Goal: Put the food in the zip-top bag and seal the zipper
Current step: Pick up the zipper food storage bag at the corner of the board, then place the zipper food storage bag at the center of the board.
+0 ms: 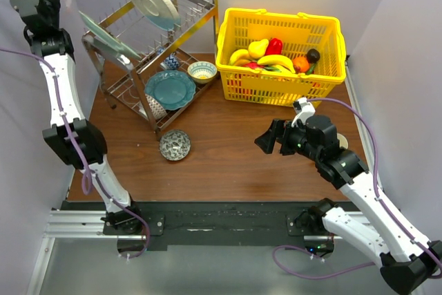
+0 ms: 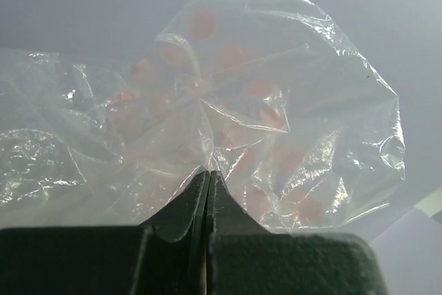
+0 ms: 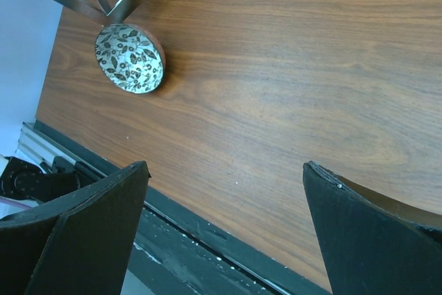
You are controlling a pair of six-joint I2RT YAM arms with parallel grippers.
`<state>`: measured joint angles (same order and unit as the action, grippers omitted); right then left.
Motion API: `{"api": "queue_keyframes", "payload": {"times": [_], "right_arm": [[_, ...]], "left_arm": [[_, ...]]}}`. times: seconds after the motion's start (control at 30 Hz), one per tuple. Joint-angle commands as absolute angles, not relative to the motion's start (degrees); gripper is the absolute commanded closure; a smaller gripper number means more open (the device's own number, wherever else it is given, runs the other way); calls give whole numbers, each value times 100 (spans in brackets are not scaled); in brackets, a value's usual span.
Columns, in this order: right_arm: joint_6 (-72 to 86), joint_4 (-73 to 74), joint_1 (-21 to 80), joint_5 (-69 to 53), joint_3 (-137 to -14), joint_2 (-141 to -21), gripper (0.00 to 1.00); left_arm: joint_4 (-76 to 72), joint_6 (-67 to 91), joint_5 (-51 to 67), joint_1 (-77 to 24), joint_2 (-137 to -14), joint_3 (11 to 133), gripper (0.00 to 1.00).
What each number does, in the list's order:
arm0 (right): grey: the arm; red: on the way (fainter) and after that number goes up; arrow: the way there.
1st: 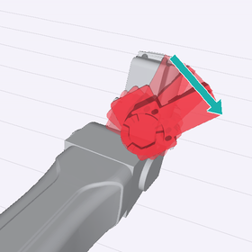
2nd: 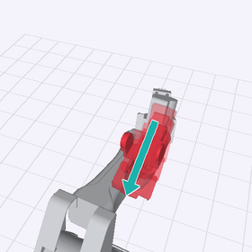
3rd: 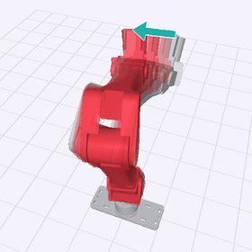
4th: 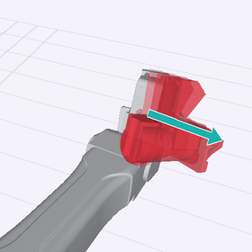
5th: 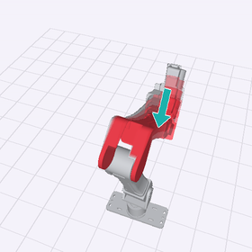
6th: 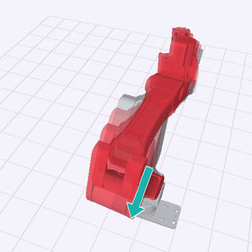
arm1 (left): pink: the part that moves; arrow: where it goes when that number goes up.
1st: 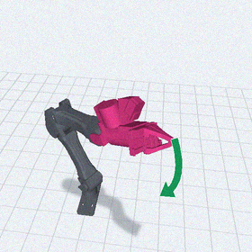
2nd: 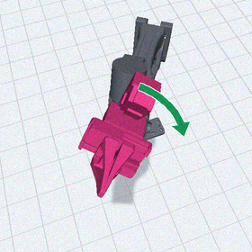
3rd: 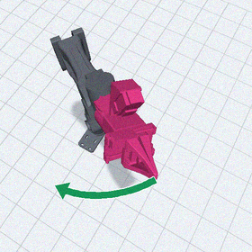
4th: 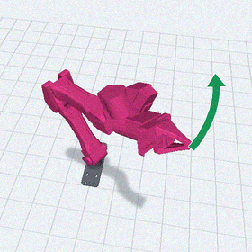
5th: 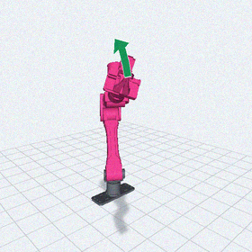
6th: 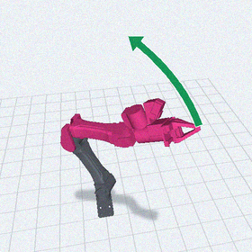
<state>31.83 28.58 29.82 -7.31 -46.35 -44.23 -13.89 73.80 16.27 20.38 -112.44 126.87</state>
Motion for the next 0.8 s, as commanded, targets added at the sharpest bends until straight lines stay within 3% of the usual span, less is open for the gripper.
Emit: {"api": "queue_keyframes", "payload": {"times": [0.0,0.27,0.4,0.63,0.77], "right_arm": [[3269,2663,2971,-940,-4623,-4368,4],[3296,2856,2971,-896,-4685,-4237,4],[3384,2848,2971,-923,-4667,-4210,4],[3279,3250,2971,-598,-5035,-4245,4],[3366,3674,2971,323,-5308,-4009,5]], "left_arm": [[-1705,5926,1661,1557,-10312,12982,100],[-1917,4012,2169,363,-9256,11892,100],[-943,2902,2197,-429,-8878,11770,100],[-677,2259,2277,-1501,-7814,9628,100],[-502,2075,2128,-2090,-7436,8782,100]]}}
